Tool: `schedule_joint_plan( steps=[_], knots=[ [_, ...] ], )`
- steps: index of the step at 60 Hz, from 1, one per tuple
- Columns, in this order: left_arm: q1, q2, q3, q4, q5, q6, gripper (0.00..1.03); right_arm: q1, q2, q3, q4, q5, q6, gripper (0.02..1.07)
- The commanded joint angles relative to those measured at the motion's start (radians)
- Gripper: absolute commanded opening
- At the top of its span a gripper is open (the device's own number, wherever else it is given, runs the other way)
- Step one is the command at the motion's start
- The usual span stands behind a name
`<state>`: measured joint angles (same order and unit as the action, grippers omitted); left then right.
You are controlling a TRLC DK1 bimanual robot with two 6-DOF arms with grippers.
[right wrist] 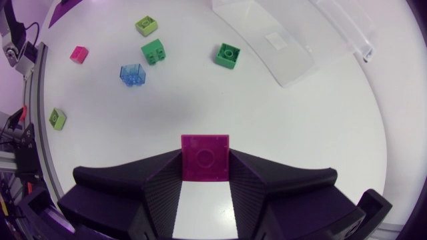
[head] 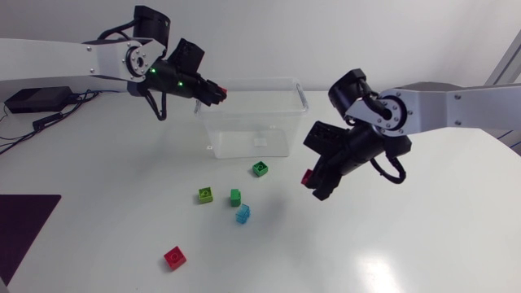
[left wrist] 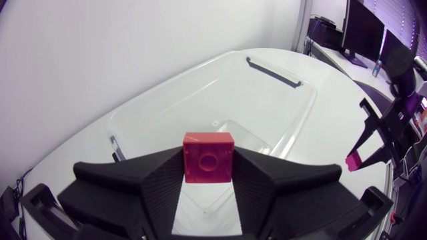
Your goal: Place the duplo bricks in the container
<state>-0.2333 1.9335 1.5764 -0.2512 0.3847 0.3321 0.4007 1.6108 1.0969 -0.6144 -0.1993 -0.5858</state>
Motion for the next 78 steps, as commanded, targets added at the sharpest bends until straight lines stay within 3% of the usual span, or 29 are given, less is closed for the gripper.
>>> schedule_joint_plan(
  steps=[1,11,19,50,78],
  knots=[
    [0.003,0.058,0.06,0.007,-0.004,-0.03,0.6,0.013,-0.031,0.064,-0.024,0.014,0.044,0.3],
    [0.014,0.051,0.063,0.007,-0.02,-0.028,0.88,0.023,-0.02,0.184,-0.05,0.02,0.092,0.3],
    [0.029,-0.016,0.019,-0.002,-0.024,-0.025,0.95,0.023,0.031,0.279,-0.05,0.02,0.129,0.31],
    [0.055,-0.435,-0.392,-0.255,-0.072,0.174,0.96,0.007,0.25,0.586,-0.013,0.044,0.21,0.31],
    [-0.014,-0.61,-0.82,-0.298,-0.176,0.314,0.96,-0.04,0.437,0.782,0.001,0.049,0.233,0.32]
  ],
)
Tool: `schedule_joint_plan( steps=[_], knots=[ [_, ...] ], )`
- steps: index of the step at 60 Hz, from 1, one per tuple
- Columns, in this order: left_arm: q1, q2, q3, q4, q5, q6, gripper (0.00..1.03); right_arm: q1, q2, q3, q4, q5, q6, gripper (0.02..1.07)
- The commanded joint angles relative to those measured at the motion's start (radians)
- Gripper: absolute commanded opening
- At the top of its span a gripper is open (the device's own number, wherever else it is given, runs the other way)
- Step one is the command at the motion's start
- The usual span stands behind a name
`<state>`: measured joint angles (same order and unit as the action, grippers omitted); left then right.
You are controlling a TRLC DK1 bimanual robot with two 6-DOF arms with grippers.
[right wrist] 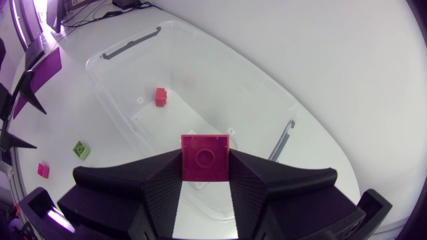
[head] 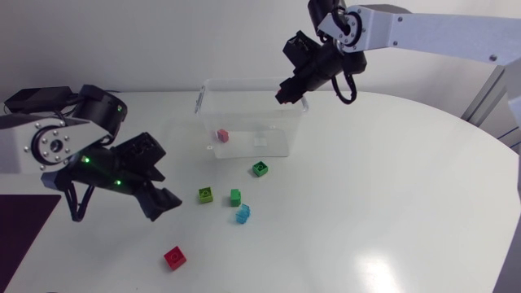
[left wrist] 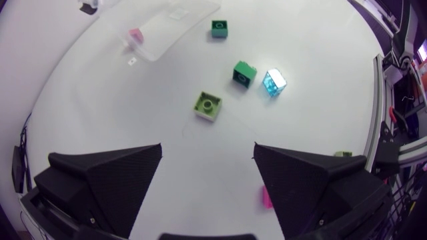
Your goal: Place the duplo bricks in the container
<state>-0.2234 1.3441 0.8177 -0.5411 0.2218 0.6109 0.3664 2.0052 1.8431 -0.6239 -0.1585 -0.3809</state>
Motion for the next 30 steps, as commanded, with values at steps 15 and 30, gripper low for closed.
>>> schedule_joint_plan(
  steps=[15,30],
  knots=[
    [-0.108,-0.045,-0.176,-0.008,-0.058,0.029,0.96,-0.003,0.083,0.09,0.004,0.03,0.028,0.83],
    [-0.163,-0.071,-0.203,-0.069,-0.082,0.018,0.96,0.019,-0.026,0.027,-0.008,0.031,0.031,1.03]
  ],
)
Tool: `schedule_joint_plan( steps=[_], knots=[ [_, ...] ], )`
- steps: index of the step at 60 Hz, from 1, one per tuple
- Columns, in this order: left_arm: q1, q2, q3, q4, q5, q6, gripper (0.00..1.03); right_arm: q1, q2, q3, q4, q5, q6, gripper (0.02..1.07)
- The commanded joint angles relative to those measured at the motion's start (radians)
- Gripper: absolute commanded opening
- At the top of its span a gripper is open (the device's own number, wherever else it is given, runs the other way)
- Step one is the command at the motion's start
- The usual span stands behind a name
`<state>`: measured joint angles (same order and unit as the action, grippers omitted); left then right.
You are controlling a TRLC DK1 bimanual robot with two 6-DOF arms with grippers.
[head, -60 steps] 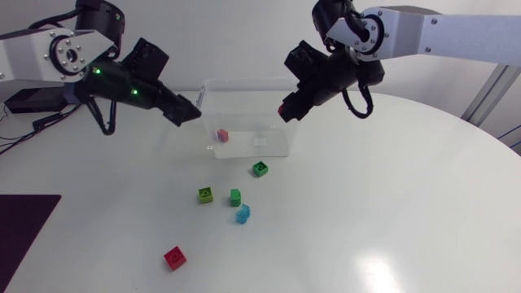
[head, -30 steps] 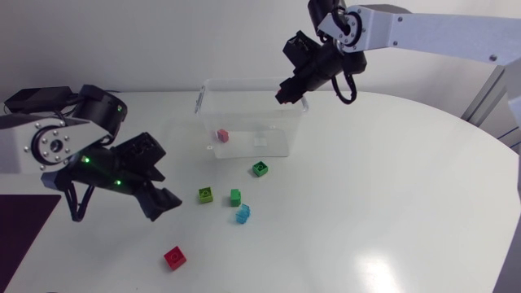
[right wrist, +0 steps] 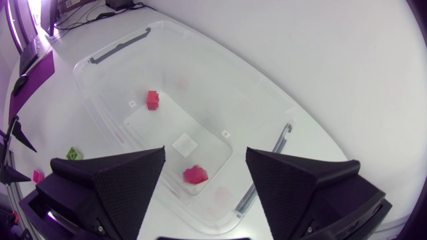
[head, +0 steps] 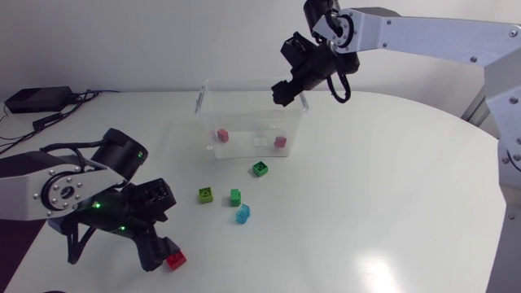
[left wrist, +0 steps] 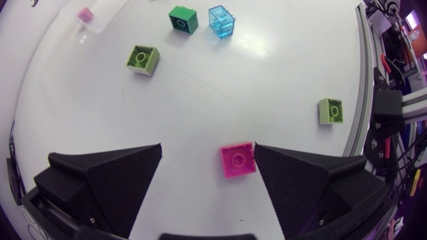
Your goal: Place the duplo bricks in the container
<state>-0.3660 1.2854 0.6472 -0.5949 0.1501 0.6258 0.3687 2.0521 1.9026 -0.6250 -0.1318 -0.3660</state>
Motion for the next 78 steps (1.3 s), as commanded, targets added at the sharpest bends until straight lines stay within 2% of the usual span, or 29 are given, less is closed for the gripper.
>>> schedule_joint_plan(
  steps=[1,13,25,34,38,44,48,53,71,78],
  knots=[
    [-0.025,-0.011,-0.035,-0.016,-0.014,0.002,0.96,0.019,-0.084,-0.043,-0.008,0.004,0.016,1.03],
    [-0.093,0.008,-0.075,-0.017,-0.032,-0.037,0.96,0.095,-0.282,-0.264,-0.031,0.006,0.01,1.03],
    [-0.096,0.046,-0.087,-0.017,-0.034,-0.047,0.93,0.196,-0.457,-0.531,-0.024,0.0,-0.004,1.03],
    [-0.088,0.114,-0.098,0.023,-0.034,-0.052,0.89,0.273,-0.535,-0.688,-0.024,-0.005,-0.024,1.03],
    [-0.085,0.134,-0.106,0.041,-0.034,-0.052,0.85,0.303,-0.558,-0.744,-0.022,-0.011,-0.037,1.03],
    [-0.082,0.175,-0.112,0.069,-0.034,-0.052,0.73,0.343,-0.575,-0.803,-0.021,-0.035,-0.059,1.03],
    [-0.08,0.195,-0.118,0.087,-0.034,-0.055,0.59,0.363,-0.576,-0.826,-0.021,-0.049,-0.071,1.03],
    [-0.079,0.201,-0.124,0.121,-0.034,-0.069,0.3,0.388,-0.578,-0.849,-0.021,-0.084,-0.094,1.03],
    [-0.076,0.097,-0.132,0.129,-0.03,-0.064,0.27,0.513,-0.535,-0.889,-0.025,-0.127,-0.179,1.02],
    [-0.057,0.011,-0.081,0.103,-0.03,-0.066,0.27,0.559,-0.507,-0.895,-0.027,-0.129,-0.209,1.02]
  ],
)
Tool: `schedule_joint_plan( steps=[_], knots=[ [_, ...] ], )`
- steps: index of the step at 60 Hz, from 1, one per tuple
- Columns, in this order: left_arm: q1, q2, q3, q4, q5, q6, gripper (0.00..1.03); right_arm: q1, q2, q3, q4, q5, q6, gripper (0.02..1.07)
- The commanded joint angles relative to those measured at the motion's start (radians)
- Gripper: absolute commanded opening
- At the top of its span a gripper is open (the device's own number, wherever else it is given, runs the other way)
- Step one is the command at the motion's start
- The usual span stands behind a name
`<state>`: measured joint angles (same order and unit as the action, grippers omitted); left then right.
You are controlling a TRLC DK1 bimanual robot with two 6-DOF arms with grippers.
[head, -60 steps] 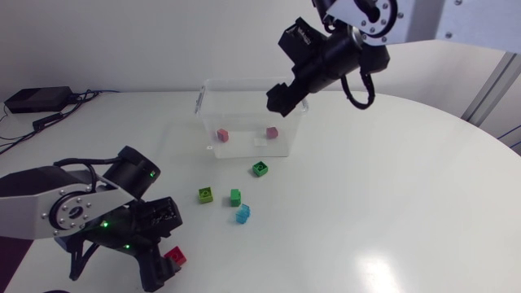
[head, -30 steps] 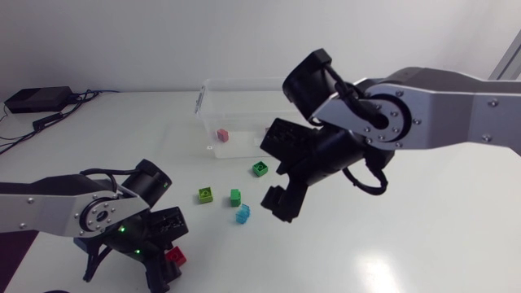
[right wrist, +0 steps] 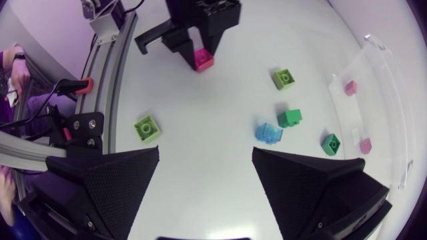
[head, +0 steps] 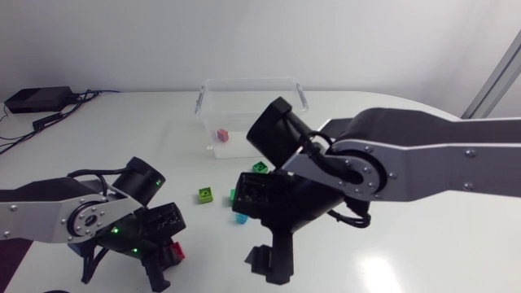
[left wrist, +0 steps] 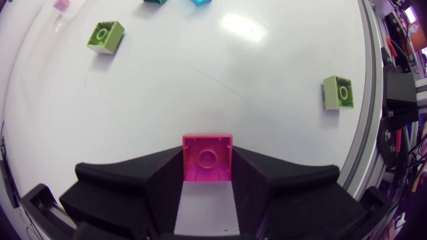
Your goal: Place the duplo bricks in the container
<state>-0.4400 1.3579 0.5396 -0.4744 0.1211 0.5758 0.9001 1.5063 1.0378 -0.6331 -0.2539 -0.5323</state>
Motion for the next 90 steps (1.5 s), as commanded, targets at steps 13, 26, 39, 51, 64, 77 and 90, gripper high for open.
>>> schedule_joint_plan(
  steps=[13,26,39,51,64,77,90],
  knots=[
    [0.067,-0.115,0.22,-0.076,0.022,-0.017,0.27,0.072,0.115,0.005,-0.063,-0.019,-0.104,1.02],
    [0.107,-0.083,0.393,-0.063,0.057,-0.054,0.28,0.094,0.195,0.048,-0.065,-0.016,-0.133,1.02],
    [0.112,0.006,0.53,-0.009,0.084,-0.09,0.28,0.131,0.261,0.099,-0.082,-0.01,-0.146,1.02],
    [0.104,0.096,0.64,0.013,0.1,-0.103,0.28,0.171,0.31,0.114,-0.082,0.039,-0.15,1.02],
    [0.104,0.202,0.72,0.071,0.115,-0.116,0.28,0.214,0.338,0.131,-0.091,0.07,-0.152,1.0],
    [0.098,0.287,0.78,0.122,0.115,-0.12,0.28,0.252,0.354,0.143,-0.093,0.09,-0.146,1.0],
    [0.104,0.379,0.852,0.129,0.132,-0.119,0.28,0.275,0.391,0.162,-0.093,0.102,-0.146,0.97]
  ],
)
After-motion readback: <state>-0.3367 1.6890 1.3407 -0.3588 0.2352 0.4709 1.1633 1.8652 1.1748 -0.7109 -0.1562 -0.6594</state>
